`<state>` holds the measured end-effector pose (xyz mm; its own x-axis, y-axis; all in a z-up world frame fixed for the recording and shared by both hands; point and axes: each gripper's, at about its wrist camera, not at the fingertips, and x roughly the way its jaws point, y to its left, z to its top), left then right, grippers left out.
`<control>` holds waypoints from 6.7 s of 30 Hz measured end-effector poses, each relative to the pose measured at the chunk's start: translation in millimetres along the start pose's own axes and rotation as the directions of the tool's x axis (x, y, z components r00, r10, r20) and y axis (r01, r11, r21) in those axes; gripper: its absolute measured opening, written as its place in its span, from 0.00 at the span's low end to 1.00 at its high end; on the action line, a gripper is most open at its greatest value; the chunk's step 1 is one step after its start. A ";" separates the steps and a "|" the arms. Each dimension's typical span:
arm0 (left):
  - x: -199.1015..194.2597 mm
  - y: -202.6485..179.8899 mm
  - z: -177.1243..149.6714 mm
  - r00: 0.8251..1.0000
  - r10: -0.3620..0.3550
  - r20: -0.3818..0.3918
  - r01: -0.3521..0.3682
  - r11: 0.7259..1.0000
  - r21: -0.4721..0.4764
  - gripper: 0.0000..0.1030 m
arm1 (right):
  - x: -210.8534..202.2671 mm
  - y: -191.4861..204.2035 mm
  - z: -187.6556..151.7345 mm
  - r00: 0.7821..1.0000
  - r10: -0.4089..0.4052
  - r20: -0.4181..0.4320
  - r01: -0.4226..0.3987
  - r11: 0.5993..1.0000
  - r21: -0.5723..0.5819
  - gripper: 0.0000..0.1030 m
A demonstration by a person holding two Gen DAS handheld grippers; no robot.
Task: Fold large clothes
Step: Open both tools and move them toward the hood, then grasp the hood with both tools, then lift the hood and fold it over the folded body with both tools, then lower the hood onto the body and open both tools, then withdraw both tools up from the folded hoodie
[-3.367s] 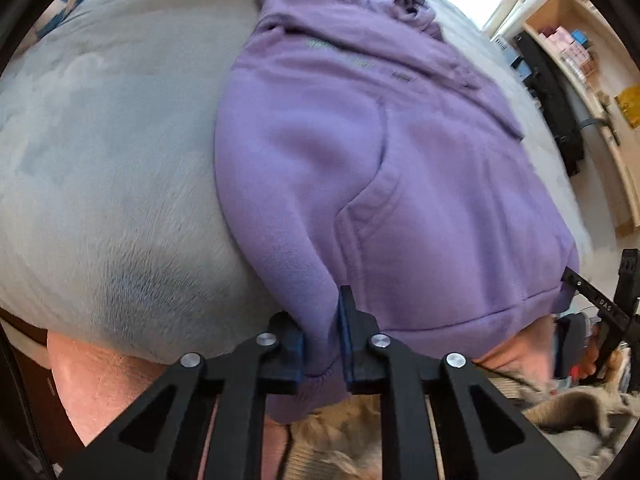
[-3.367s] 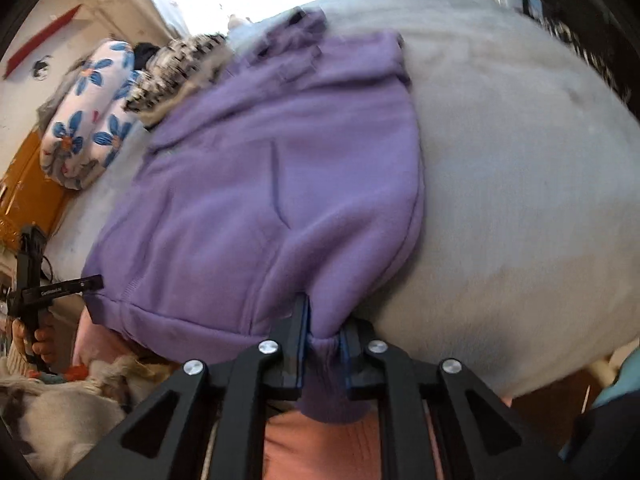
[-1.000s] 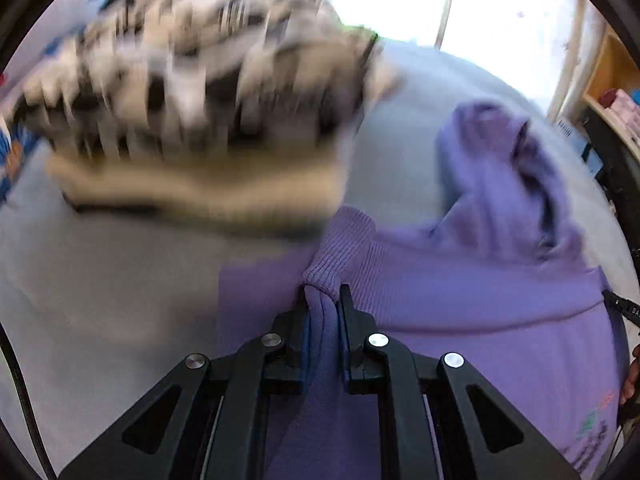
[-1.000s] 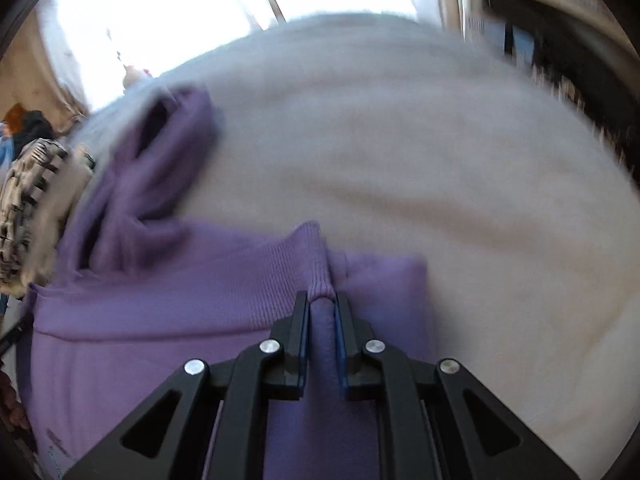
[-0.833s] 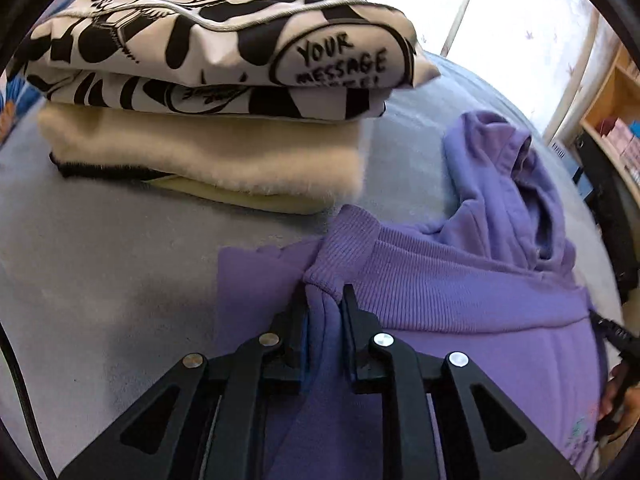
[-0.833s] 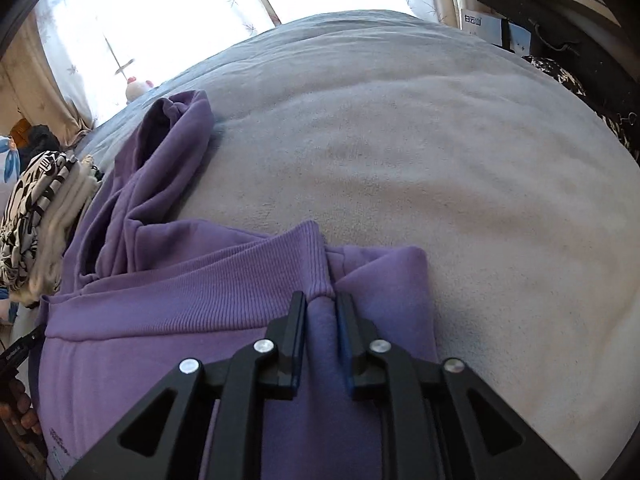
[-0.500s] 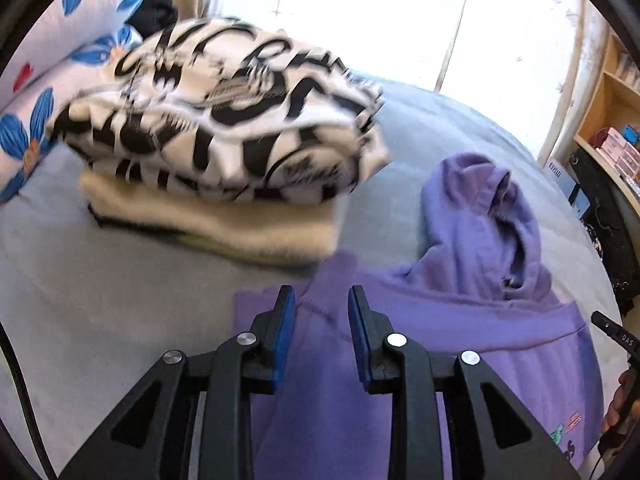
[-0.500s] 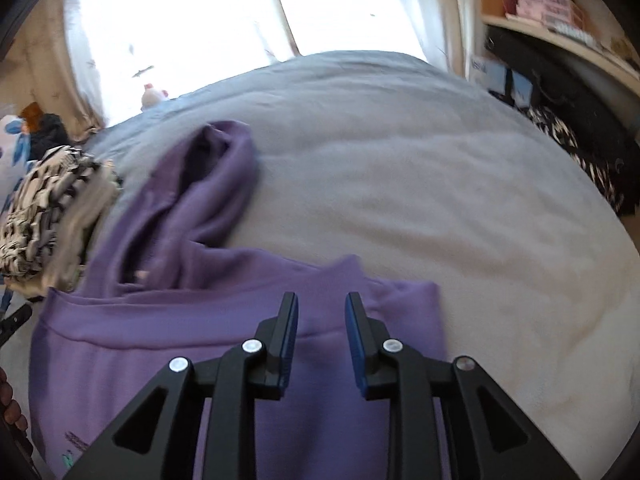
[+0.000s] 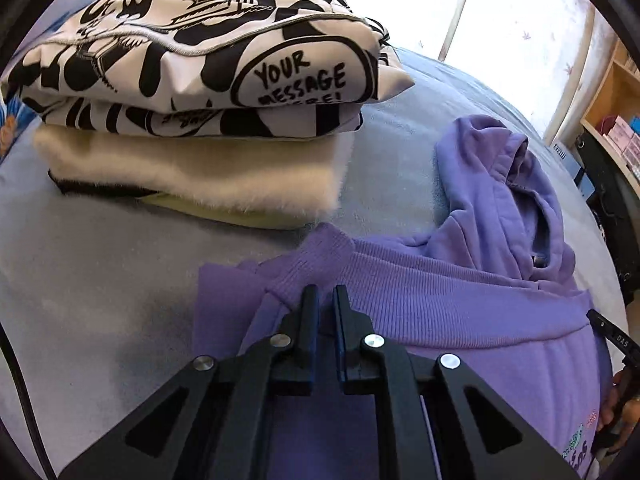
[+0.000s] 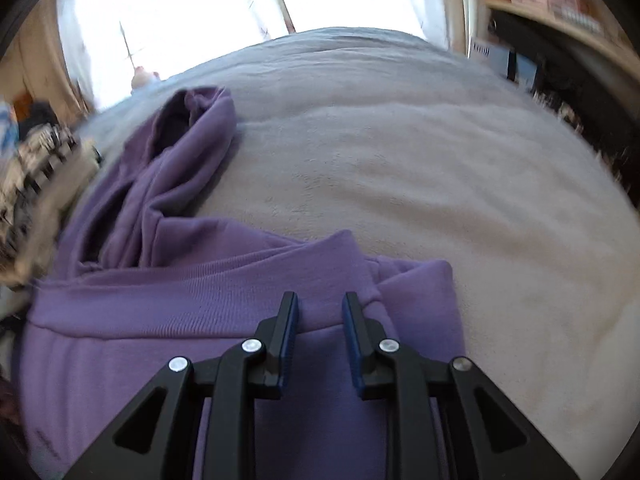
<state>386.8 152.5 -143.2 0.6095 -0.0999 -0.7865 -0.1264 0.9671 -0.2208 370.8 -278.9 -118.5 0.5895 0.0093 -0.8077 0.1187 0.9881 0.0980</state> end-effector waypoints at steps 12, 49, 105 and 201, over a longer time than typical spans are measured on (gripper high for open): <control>-37.0 -16.7 2.0 0.999 0.027 -0.043 -0.026 0.999 0.028 0.22 | -34.4 22.9 1.9 0.998 -0.025 -0.064 0.022 0.999 -0.041 0.23; -97.2 -122.8 141.6 0.996 0.073 -0.051 -0.059 0.972 0.228 0.47 | -120.4 83.0 140.9 0.995 0.095 -0.033 -0.097 0.990 -0.103 0.35; -140.9 -69.7 -23.8 0.979 -0.144 -0.146 0.177 0.952 0.248 0.04 | -155.9 61.0 -23.4 0.975 0.202 0.096 -0.150 0.909 -0.389 0.33; -228.1 -109.6 -92.5 0.978 -0.205 0.040 0.195 0.964 0.181 0.57 | -215.4 105.4 -92.2 0.977 0.212 0.004 -0.209 0.967 -0.147 0.49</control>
<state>189.2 47.7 7.0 0.6534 -0.2865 -0.7007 0.1381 0.9552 -0.2618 182.7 -162.6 12.2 0.6043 0.2176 -0.7665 -0.1255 0.9760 0.1782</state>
